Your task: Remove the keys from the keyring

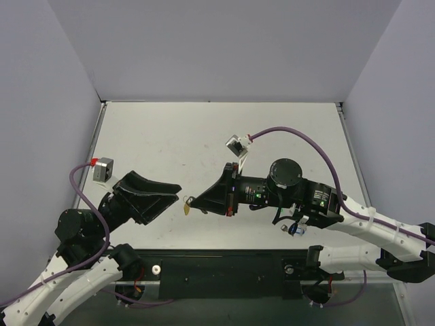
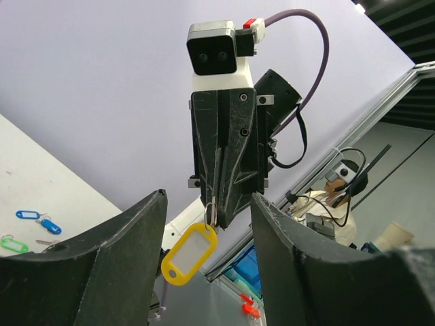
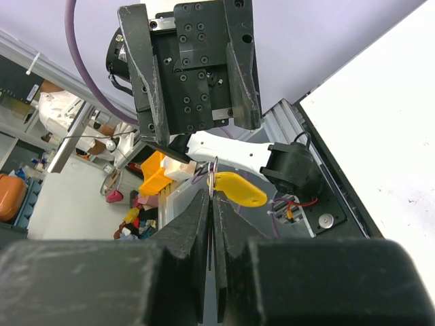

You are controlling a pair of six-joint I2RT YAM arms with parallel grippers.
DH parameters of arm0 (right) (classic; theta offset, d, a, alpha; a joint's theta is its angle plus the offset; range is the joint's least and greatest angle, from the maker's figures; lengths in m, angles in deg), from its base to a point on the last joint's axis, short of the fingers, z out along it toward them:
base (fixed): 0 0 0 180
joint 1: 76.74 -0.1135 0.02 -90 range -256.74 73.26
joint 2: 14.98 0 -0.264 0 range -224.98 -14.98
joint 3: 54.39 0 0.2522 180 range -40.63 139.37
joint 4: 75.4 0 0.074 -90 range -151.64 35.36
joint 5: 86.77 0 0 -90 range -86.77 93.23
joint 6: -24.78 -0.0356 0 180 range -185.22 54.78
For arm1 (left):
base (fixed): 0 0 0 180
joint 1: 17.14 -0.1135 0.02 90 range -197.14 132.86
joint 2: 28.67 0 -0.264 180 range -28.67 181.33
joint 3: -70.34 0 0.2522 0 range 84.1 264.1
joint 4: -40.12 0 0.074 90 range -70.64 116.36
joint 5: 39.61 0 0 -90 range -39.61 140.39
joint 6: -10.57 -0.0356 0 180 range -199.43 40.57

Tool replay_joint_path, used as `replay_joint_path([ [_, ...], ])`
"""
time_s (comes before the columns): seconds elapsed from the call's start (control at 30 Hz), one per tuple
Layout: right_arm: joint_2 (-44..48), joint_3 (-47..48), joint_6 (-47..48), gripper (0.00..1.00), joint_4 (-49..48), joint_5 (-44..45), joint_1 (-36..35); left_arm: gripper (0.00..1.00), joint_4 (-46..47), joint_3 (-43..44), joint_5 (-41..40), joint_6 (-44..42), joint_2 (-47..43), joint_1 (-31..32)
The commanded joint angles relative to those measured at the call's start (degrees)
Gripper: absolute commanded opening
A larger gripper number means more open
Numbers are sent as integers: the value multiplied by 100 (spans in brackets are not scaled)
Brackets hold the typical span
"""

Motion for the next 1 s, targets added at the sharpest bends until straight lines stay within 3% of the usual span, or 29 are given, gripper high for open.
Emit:
replay_joint_path([
  [0.0,181,-94,-59,0,-605,114,-36,61,848,-166,-81,359,-45,12],
  [0.97,6,-15,-77,0,-773,158,-53,47,1043,-334,112,430,131,3],
])
